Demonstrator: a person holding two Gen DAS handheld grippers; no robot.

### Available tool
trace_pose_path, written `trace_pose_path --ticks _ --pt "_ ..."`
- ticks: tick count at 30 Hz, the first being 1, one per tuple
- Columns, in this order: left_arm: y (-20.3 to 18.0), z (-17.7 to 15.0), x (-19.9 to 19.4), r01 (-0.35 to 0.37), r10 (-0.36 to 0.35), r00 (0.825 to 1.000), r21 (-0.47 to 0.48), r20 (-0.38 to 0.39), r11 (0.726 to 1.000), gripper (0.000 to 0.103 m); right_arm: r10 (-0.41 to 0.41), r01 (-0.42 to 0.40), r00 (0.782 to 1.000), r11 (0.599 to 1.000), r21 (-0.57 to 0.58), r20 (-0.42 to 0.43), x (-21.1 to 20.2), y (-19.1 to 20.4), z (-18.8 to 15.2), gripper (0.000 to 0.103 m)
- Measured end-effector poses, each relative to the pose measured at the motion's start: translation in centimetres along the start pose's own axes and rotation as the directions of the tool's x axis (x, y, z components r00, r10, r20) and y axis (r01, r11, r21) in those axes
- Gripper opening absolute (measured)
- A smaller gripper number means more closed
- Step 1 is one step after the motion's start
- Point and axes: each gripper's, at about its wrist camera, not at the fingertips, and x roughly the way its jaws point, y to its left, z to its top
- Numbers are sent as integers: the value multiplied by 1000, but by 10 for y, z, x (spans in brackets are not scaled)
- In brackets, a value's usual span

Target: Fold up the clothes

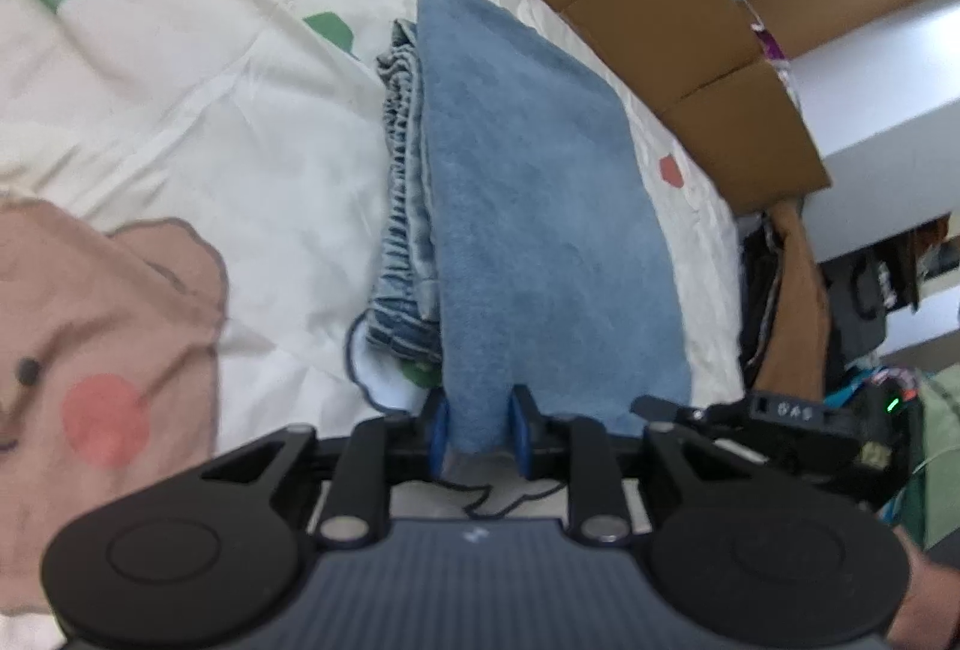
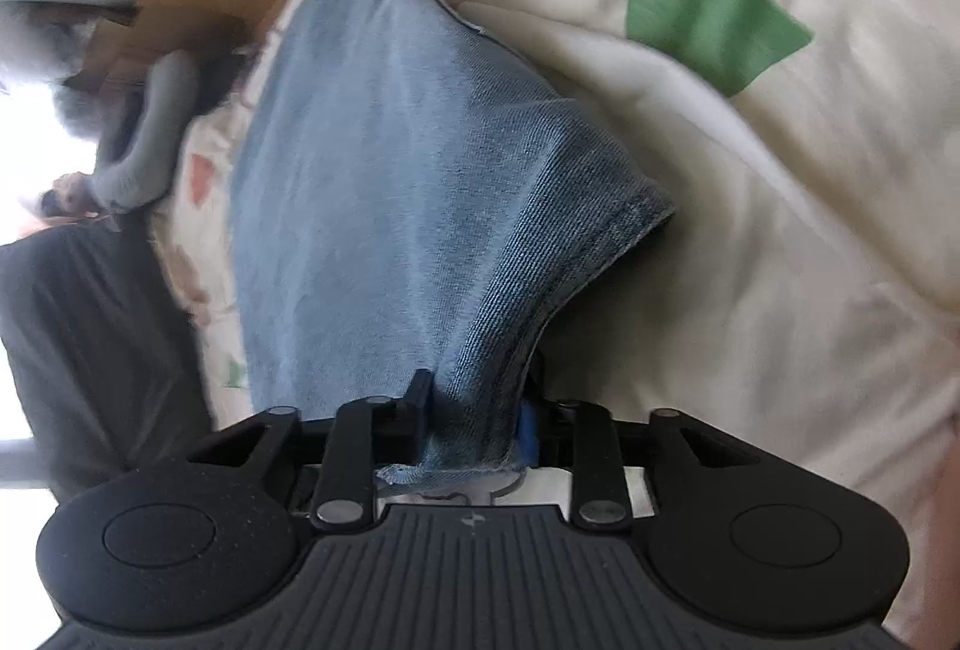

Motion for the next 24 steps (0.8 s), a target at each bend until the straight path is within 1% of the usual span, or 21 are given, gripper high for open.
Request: trace_pose_path --ticks 2,4,6,7,8,11,14,18,24 --pt "3 1 -6 -15 15 1000 3 5 1000 33 -74 74 997 996 -52 -6 -3 11 1 52" --pt "5 2 -12 -30 30 999 2 20 1000 35 -142 140 990 985 -101 -9 -6 21 1 52" --pt "7 5 -17 -48 47 998 9 35 999 42 -180 177 984 976 -127 -6 -10 29 2 52" --pt "8 7 -20 -55 54 998 13 44 998 53 -193 190 981 972 -136 -5 -11 32 3 52" --pt "8 9 -22 -60 59 997 16 53 998 60 -207 204 978 968 -148 -6 -13 34 3 53" --pt "10 14 -25 -58 56 996 20 75 998 62 -254 249 967 951 -183 -7 -17 41 5 56" --pt "11 20 -21 -58 56 995 13 85 998 62 -304 297 953 926 -234 7 -24 48 7 64" --pt "13 30 -12 -53 54 994 -9 100 999 63 -331 323 943 898 -298 23 -31 59 13 64" --pt "14 43 14 -42 46 995 -38 93 998 64 -336 329 940 861 -388 50 -34 76 36 64"
